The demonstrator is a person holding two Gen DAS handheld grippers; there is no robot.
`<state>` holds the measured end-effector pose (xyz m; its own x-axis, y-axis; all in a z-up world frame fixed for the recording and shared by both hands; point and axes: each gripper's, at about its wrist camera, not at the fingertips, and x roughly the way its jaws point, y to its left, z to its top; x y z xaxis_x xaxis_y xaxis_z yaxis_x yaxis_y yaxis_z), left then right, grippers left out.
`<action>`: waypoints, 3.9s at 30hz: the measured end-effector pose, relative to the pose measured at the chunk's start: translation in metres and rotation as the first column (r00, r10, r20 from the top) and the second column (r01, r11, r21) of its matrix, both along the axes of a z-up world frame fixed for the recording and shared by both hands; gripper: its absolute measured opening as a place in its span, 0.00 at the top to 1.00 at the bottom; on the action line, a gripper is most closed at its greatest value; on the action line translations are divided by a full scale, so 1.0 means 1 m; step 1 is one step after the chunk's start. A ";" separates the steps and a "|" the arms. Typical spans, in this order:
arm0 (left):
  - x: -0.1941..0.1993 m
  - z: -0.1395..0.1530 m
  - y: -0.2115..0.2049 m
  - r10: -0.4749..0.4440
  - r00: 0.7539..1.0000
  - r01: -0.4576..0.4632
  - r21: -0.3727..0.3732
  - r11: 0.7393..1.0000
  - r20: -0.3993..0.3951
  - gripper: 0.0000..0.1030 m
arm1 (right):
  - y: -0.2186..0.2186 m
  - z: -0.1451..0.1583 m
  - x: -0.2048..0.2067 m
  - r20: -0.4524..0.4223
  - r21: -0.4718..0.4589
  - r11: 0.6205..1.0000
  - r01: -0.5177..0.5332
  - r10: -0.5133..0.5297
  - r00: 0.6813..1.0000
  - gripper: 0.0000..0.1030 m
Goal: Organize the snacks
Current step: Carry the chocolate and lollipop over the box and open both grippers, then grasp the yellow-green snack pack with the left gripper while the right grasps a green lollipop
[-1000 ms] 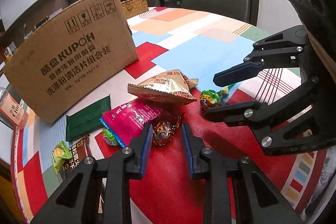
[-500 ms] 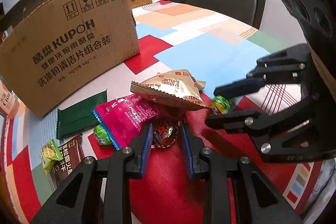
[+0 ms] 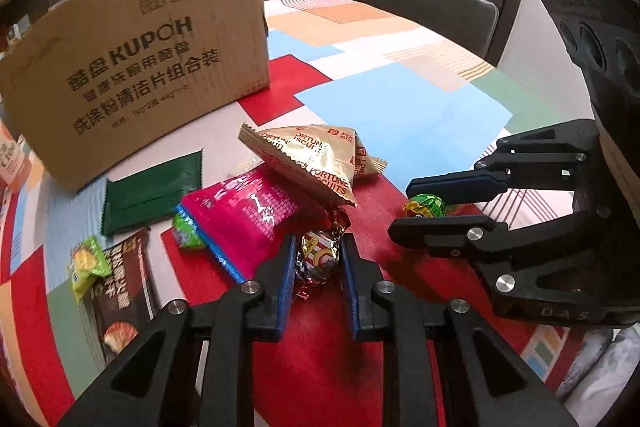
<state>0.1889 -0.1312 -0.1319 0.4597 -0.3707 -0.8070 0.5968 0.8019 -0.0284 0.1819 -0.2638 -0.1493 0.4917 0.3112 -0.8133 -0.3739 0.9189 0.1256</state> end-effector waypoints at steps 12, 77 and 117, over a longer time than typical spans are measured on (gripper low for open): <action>-0.017 0.053 0.028 0.122 0.991 -0.117 -0.094 0.989 0.052 0.78 | 0.006 0.044 -0.015 0.071 0.065 0.997 0.047 -0.051 0.996 0.75; 0.155 0.174 0.115 0.365 0.901 -0.346 -0.118 0.931 0.235 0.55 | 0.079 0.183 0.182 0.326 0.061 0.998 0.036 -0.054 0.944 0.58; 0.055 0.060 0.119 0.060 0.997 -0.051 0.194 0.980 -0.041 0.50 | 0.156 0.056 0.084 -0.237 -0.341 0.824 -0.453 0.391 0.889 0.58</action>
<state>0.2440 -0.0119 -0.0720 0.4352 -0.1814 -0.8819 0.5528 0.8270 0.1027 0.2661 -0.1082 -0.0934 0.2458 0.1141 -0.9626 -0.7411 0.6623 -0.1107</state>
